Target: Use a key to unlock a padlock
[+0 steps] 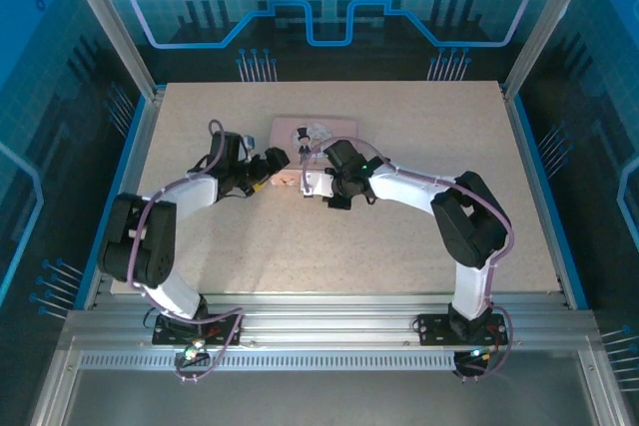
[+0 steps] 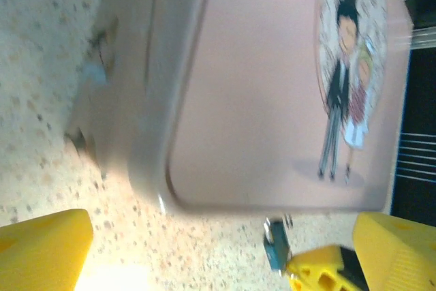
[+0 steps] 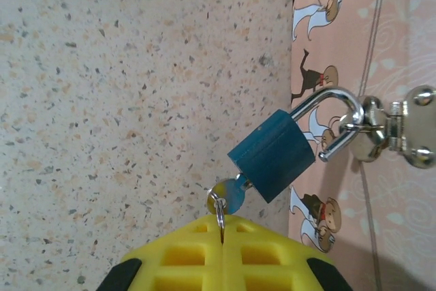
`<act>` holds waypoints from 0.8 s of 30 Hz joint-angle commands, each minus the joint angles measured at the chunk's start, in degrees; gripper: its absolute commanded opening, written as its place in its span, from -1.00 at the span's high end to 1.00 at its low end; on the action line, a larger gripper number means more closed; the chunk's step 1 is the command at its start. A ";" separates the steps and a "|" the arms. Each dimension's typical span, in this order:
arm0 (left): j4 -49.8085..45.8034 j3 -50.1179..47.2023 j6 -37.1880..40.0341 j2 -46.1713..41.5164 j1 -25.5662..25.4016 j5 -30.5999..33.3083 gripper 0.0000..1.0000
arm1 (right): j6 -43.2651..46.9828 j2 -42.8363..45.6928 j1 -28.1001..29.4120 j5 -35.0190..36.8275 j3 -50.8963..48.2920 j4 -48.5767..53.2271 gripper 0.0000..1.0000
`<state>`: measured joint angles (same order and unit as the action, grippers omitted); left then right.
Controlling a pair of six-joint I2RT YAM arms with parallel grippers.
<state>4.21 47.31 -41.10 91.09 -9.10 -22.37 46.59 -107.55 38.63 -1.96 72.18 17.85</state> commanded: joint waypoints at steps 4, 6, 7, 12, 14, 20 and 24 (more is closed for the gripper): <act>15.25 -9.68 -8.61 -3.26 -5.79 -0.42 -0.98 | -0.43 1.66 0.71 -0.09 0.16 -2.97 1.00; 22.17 -11.62 -12.52 -0.96 -6.99 -1.78 -0.98 | -0.67 1.73 0.83 -0.15 -0.12 -3.38 1.00; 24.42 -12.00 -14.31 0.35 -7.32 -2.33 -0.98 | -0.79 1.73 0.90 -0.23 -0.19 -3.52 1.00; 38.87 -14.52 -22.90 7.57 -8.82 -2.29 -0.58 | -1.38 1.64 1.36 -0.37 -0.28 -3.94 1.00; 43.26 -14.20 -25.14 10.47 -10.06 -2.70 -0.39 | -1.50 1.56 1.56 -0.36 -0.38 -4.22 1.00; 51.63 -13.54 -29.21 16.59 -11.72 -1.61 -0.02 | -1.83 1.51 1.70 -0.42 -0.55 -4.74 1.00; 53.67 -13.09 -30.08 18.45 -11.73 -1.50 0.21 | -1.94 1.48 1.72 -0.37 -0.80 -4.90 1.00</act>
<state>53.08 33.61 -69.21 107.50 -20.05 -23.86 45.87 -107.24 39.44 -0.34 71.92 15.07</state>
